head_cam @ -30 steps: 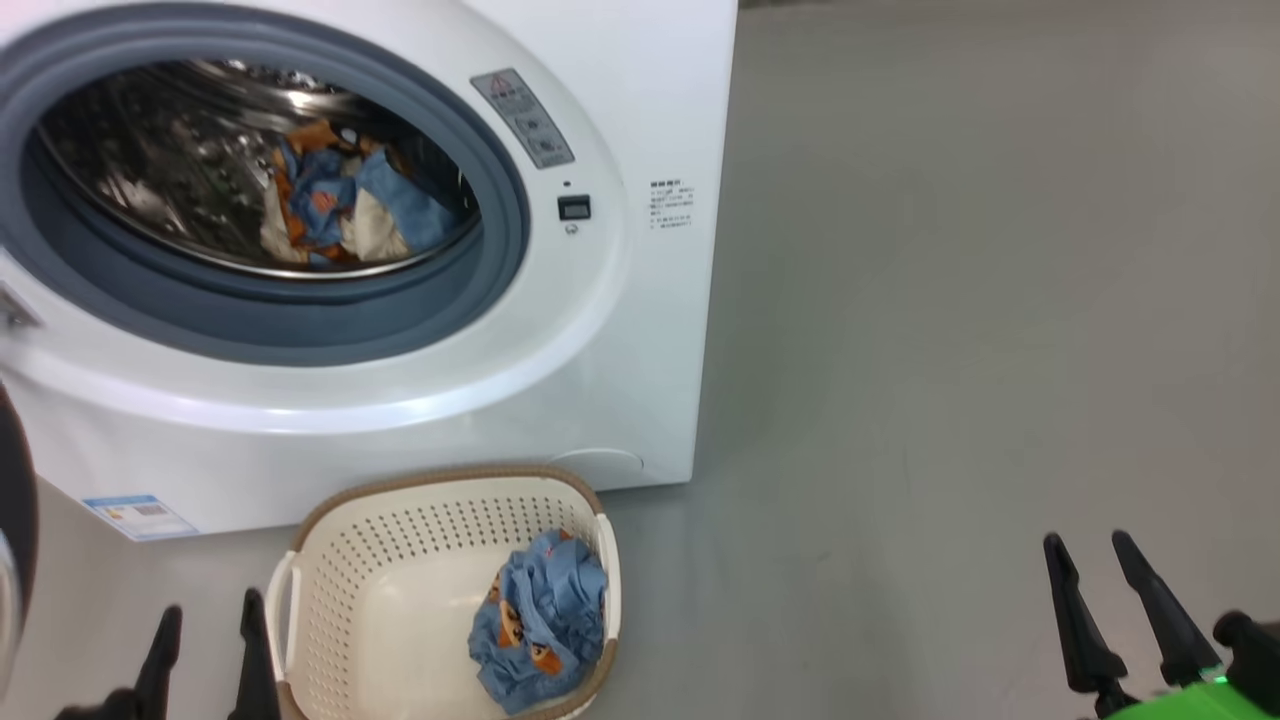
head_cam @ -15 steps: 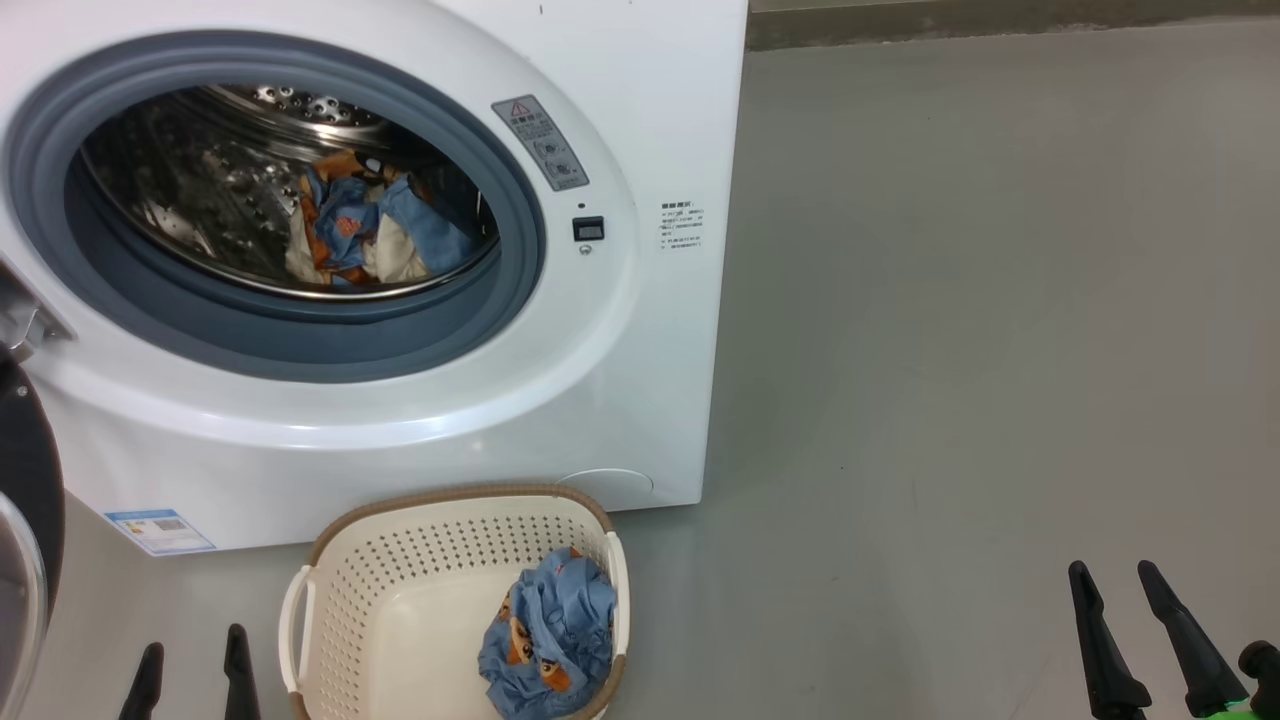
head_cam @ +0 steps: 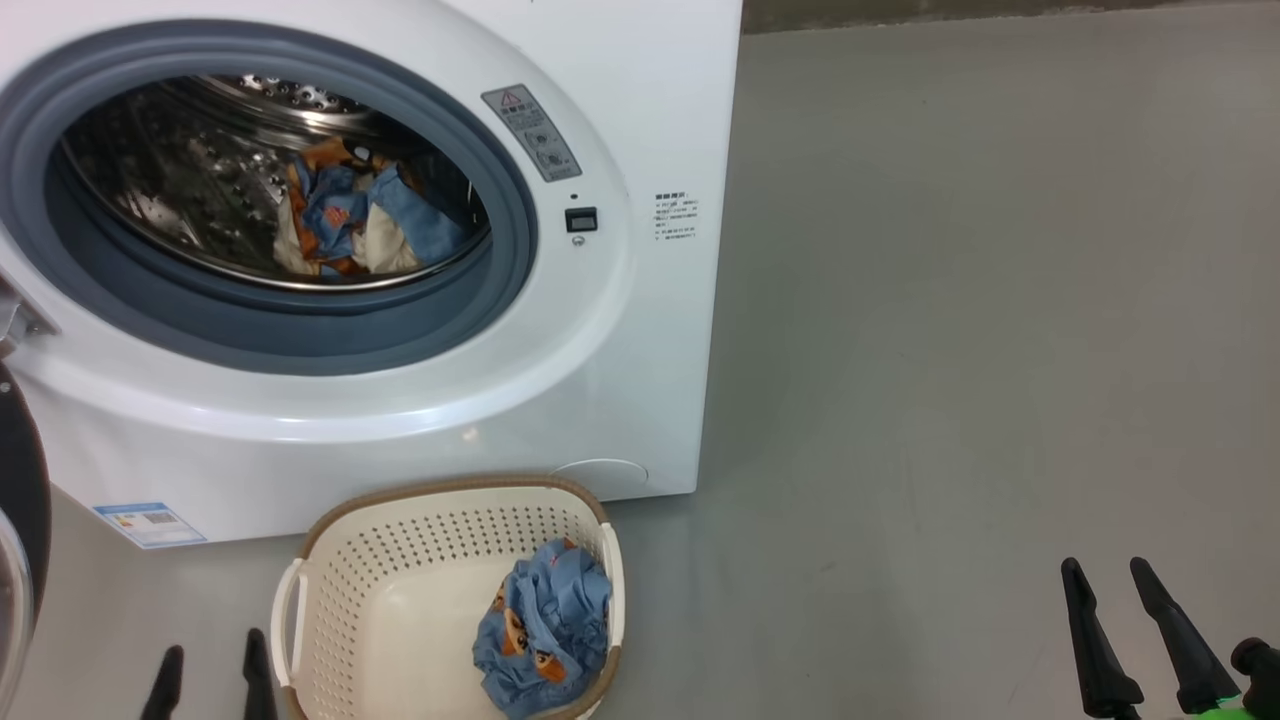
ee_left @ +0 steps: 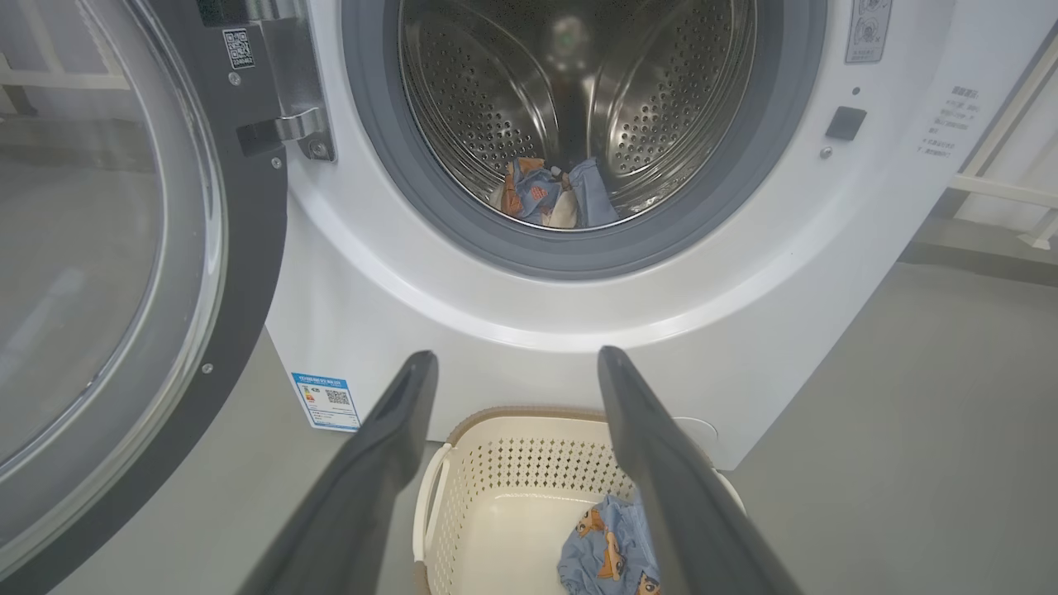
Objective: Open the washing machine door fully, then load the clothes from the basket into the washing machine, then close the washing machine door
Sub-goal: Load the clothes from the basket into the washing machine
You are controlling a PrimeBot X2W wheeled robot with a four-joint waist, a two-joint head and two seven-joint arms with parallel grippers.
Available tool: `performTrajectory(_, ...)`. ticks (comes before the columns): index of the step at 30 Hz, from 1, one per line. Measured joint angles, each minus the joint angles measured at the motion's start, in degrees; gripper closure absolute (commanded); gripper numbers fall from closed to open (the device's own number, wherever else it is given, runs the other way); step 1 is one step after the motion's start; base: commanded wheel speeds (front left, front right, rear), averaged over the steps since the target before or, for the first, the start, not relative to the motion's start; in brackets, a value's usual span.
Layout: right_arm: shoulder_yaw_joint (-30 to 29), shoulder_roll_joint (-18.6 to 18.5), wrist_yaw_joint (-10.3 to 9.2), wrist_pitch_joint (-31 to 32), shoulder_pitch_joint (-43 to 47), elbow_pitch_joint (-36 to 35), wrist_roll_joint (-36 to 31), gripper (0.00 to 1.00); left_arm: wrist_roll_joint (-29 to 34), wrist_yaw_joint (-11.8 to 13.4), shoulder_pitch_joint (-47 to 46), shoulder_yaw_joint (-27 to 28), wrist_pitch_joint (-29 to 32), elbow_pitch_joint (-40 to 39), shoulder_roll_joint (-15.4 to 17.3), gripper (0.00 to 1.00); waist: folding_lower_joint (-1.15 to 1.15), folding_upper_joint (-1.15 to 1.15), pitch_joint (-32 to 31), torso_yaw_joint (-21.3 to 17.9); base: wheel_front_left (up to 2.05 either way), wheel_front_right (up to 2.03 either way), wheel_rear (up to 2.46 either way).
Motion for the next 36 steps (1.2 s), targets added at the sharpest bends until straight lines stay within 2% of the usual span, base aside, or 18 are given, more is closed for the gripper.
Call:
performTrajectory(15,1.1,1.8,0.00,0.0,-6.6,-0.8,-0.2,0.00,-2.8,0.0,-8.2,-7.6,0.0,12.0,0.7,0.00,0.00,0.00,5.7,-1.6,0.00,0.00,0.00)
performTrajectory(26,1.4,3.0,0.00,0.0,-11.7,-1.4,-0.3,0.00,-6.6,0.0,-20.8,-16.0,0.0,26.8,2.6,0.00,0.00,0.00,12.8,-2.5,0.00,0.00,0.00)
performTrajectory(36,2.1,3.8,0.00,0.0,-16.8,-2.1,-0.8,0.00,-10.2,0.0,-32.0,-24.4,0.0,36.7,4.6,0.00,0.00,0.00,20.0,-3.4,0.00,0.00,0.00)
